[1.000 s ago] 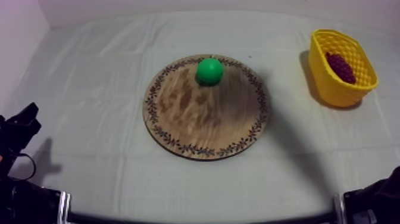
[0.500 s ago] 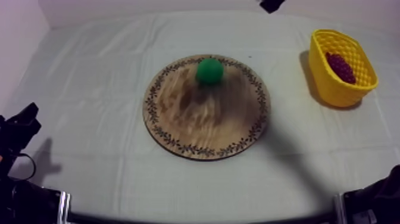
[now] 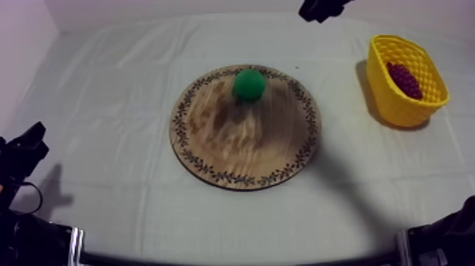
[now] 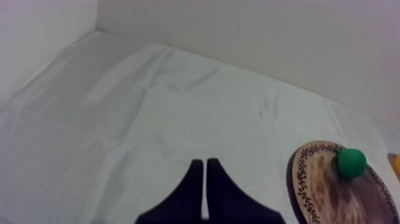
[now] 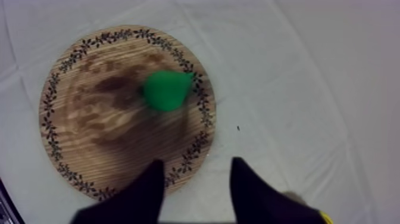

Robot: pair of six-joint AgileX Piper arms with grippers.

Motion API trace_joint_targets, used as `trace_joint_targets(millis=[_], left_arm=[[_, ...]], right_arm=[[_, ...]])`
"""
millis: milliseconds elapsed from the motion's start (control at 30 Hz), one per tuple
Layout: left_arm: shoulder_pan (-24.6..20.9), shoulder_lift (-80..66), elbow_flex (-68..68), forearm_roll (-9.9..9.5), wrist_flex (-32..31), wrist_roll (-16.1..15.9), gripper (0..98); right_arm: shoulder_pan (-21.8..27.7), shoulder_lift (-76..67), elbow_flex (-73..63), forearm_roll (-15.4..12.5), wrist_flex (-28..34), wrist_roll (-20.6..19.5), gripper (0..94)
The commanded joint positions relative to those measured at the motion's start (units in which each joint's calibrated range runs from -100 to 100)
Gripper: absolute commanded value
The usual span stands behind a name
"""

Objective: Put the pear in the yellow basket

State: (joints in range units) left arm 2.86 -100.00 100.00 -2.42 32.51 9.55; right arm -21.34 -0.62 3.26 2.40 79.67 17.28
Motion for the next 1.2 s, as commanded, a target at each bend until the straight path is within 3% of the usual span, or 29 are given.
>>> trace_joint_targets(millis=[0,133,267,633,1167], left_arm=[[0.0,0.0,0.0,0.0,-0.01,0.0,0.1],[0.0,0.0,0.0,0.0,-0.01,0.0,0.1],[0.0,0.0,0.0,0.0,-0.01,0.0,0.1],[0.0,0.0,0.0,0.0,-0.01,0.0,0.1],[0.0,0.0,0.0,0.0,-0.01,0.0,0.1]], right_arm=[[0.09,0.07,0.26,-0.1,1.06,-0.35,56.1],[-0.02,0.1,0.63,0.25,2.17,-1.07,68.4],[-0.53,0.14,1.48,0.8,2.8,-1.49,73.8],[-1.32,5.11,4.43,-0.43,0.68,-0.35,77.4],[-4.98,20.4,-1.3,-2.91,-3.99,-0.24,77.2]])
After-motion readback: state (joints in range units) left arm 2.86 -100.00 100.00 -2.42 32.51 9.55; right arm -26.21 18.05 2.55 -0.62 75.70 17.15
